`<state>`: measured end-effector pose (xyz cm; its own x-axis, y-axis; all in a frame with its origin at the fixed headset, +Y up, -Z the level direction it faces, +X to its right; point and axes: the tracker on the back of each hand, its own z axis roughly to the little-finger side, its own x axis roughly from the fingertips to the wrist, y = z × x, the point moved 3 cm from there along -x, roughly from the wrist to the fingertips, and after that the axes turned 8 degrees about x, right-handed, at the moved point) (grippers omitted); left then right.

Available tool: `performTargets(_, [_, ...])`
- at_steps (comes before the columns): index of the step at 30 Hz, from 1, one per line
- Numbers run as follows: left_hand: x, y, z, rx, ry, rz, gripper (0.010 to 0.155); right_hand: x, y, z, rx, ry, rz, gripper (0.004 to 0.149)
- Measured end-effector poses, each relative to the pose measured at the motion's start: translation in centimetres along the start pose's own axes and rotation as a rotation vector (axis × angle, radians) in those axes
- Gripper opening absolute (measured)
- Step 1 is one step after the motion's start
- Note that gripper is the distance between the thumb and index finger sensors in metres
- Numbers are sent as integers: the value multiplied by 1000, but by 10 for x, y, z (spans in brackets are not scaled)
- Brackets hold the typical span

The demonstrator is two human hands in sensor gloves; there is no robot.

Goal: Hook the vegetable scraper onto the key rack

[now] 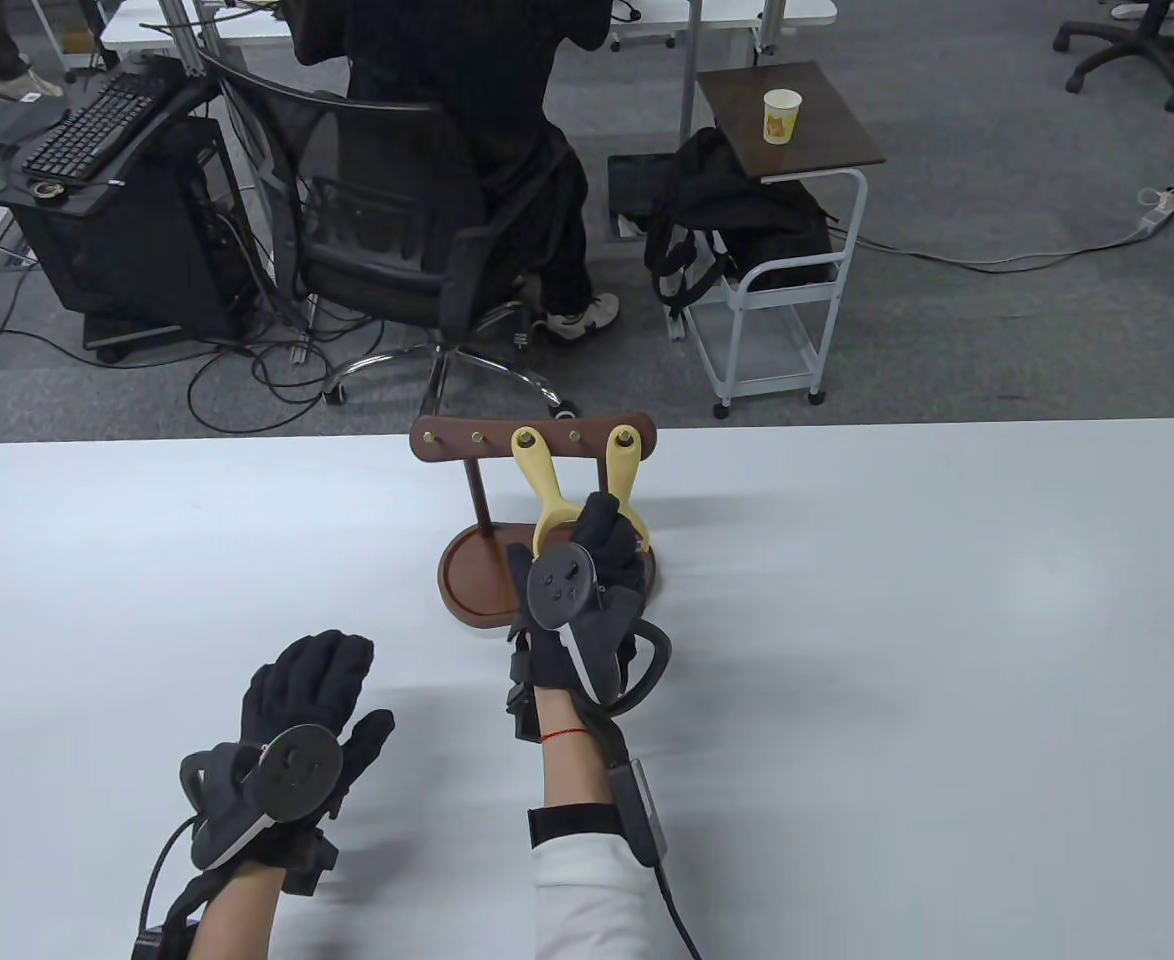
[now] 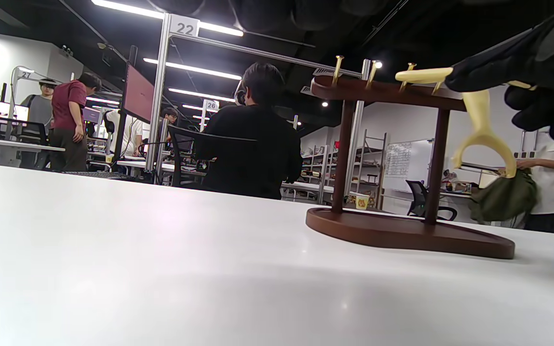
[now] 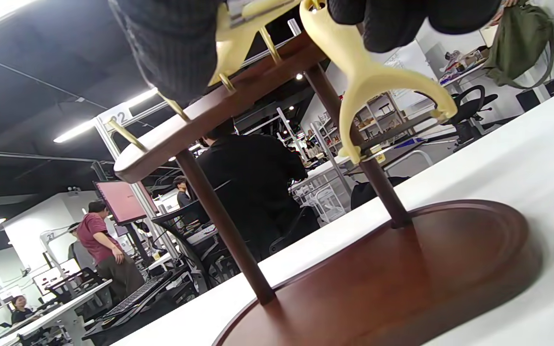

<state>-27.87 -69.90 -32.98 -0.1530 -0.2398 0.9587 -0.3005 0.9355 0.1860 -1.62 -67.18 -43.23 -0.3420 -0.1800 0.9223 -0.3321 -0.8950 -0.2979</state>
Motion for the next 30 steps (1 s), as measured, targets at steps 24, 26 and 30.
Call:
performTargets(24, [0,-5,-9,-6,-24,22,72,74,-49,30,132,-273,73,62])
performTargets(26, [0,-6,-10,-8,-27,25,72,82,-50,36,127,-284,73,60])
performTargets(30, [0,-7,-11,-5,-28,25,72,95,-54,48,121,-302,84,58])
